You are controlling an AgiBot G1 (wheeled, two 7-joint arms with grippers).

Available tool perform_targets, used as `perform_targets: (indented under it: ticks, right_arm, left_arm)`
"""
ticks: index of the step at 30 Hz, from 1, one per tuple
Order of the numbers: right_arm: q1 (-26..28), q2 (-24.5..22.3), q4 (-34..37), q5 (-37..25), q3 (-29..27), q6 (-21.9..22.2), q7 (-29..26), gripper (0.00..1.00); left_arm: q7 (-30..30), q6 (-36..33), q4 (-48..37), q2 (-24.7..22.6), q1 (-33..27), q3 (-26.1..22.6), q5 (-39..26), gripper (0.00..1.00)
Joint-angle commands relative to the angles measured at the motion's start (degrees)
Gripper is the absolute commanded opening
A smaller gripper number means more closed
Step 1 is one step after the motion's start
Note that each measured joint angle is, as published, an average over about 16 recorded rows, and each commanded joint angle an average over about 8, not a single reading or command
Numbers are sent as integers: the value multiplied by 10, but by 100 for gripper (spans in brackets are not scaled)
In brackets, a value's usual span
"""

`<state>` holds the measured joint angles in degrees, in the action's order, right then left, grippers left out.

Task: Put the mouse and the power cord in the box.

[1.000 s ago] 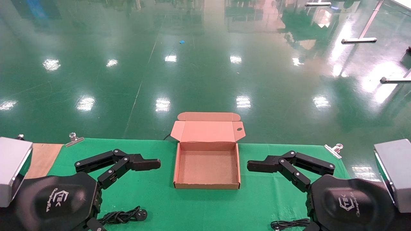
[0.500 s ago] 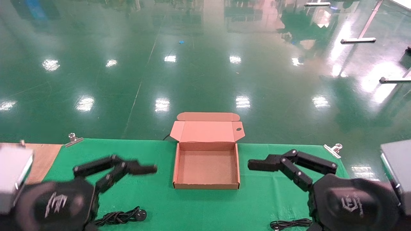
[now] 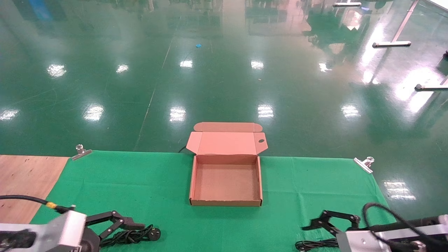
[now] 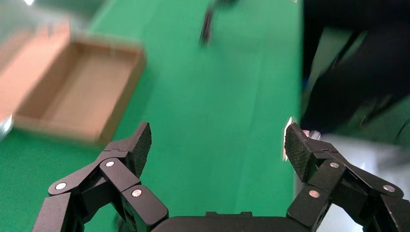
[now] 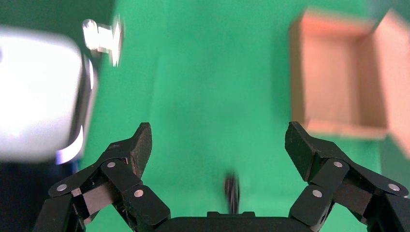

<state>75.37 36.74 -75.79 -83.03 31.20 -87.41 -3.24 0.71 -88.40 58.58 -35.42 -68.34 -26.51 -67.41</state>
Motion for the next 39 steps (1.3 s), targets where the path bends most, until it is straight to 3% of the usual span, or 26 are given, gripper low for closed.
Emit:
perform_targets:
  ticks: [1, 8, 17, 25, 35, 37, 39]
  right_arm:
    - [18, 4, 1, -58, 23, -2, 10, 100]
    - [35, 40, 31, -203, 71, 47, 58, 100]
    - [40, 115, 164, -269, 98, 124, 148, 100]
    - [51, 189, 337, -264, 106, 173, 252, 100]
    - [82, 260, 535, -248, 102, 220, 364, 100]
    - [89, 267, 563, -243, 99, 224, 380, 91]
    - [97, 272, 590, -238, 96, 226, 393, 66]
  left_arm:
    - [18, 2, -23, -8, -17, -18, -45, 100]
    - [89, 32, -157, -83, -97, -84, -196, 100]
    - [144, 104, -311, -189, -182, -154, -338, 100]
    - [181, 182, -426, -245, -207, -175, -383, 100]
    - [221, 229, -509, -269, -223, -166, -375, 100]
    - [230, 231, -519, -270, -224, -160, -366, 98]
    - [238, 231, -529, -270, -223, -154, -356, 76]
